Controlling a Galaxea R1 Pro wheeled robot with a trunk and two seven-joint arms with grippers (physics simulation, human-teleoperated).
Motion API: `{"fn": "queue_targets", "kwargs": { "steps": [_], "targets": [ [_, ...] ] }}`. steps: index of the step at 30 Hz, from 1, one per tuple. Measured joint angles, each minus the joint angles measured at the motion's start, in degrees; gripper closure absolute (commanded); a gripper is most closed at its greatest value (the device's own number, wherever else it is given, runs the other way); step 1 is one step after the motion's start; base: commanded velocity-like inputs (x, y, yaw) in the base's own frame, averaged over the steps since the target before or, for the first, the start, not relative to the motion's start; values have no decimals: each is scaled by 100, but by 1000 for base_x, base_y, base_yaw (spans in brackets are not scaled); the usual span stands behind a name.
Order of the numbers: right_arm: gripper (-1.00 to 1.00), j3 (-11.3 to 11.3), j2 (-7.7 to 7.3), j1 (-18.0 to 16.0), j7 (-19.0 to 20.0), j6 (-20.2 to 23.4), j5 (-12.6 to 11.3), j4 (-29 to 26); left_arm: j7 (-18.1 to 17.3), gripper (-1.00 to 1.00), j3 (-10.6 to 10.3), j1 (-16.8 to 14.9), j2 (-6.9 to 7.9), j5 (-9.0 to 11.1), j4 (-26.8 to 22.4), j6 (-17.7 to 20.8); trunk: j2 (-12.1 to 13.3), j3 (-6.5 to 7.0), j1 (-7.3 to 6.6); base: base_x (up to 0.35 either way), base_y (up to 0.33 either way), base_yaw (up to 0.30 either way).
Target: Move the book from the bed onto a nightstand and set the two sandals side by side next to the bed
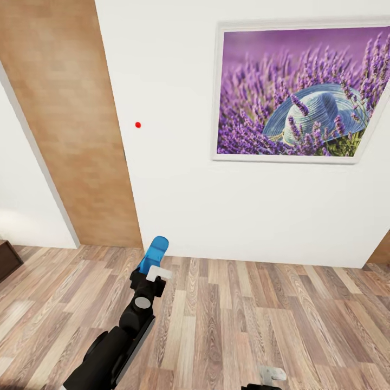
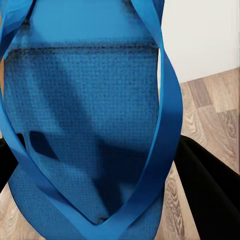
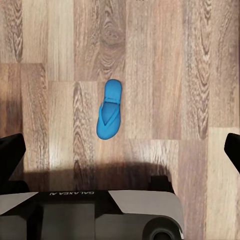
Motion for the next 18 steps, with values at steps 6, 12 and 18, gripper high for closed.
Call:
{"fn": "queue_targets", "kwargs": {
  "steps": [6,12,18],
  "targets": [
    [-100,-1,6,-1,0,-4,1,2,6,100,1,1,0,0,-1,4,0,0,1,60,0,-52],
    [-100,1,6,-1,0,-4,3,2,4,100,1,1,0,1,-1,2,0,0,1,10,0,-8],
    [-100,7,7,-1,0,-25,4,-2,0,100,1,1,0,1,-1,9,0,0,1,2,0,-1]
  ]
}}
